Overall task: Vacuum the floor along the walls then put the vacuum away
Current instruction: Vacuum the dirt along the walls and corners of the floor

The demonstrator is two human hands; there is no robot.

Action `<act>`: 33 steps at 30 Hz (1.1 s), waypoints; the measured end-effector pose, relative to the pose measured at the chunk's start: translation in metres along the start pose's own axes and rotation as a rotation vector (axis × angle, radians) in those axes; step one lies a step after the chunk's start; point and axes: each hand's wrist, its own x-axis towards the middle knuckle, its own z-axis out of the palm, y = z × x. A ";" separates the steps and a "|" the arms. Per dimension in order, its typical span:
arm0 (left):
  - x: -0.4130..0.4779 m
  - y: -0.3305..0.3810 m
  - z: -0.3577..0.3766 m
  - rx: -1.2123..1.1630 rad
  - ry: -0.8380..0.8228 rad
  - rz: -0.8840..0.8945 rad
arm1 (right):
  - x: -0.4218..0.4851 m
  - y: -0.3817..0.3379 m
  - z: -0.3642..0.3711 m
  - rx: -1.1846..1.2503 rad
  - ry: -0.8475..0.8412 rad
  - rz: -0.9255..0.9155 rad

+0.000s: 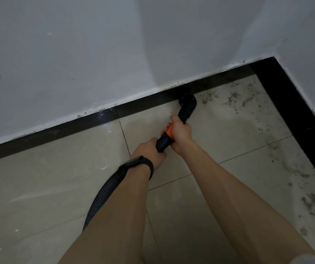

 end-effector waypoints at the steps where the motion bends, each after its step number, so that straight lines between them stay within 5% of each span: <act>1: -0.004 -0.007 -0.002 -0.011 0.014 0.013 | -0.002 0.003 0.003 -0.005 -0.006 0.006; 7: -0.035 -0.051 -0.008 0.225 0.136 0.132 | -0.026 0.033 0.012 0.042 -0.029 0.072; 17: -0.044 0.002 0.038 0.426 0.010 0.432 | -0.038 0.023 -0.077 0.191 0.334 -0.077; 33: -0.018 0.029 0.044 0.484 0.074 0.466 | -0.018 -0.013 -0.073 0.057 0.228 -0.057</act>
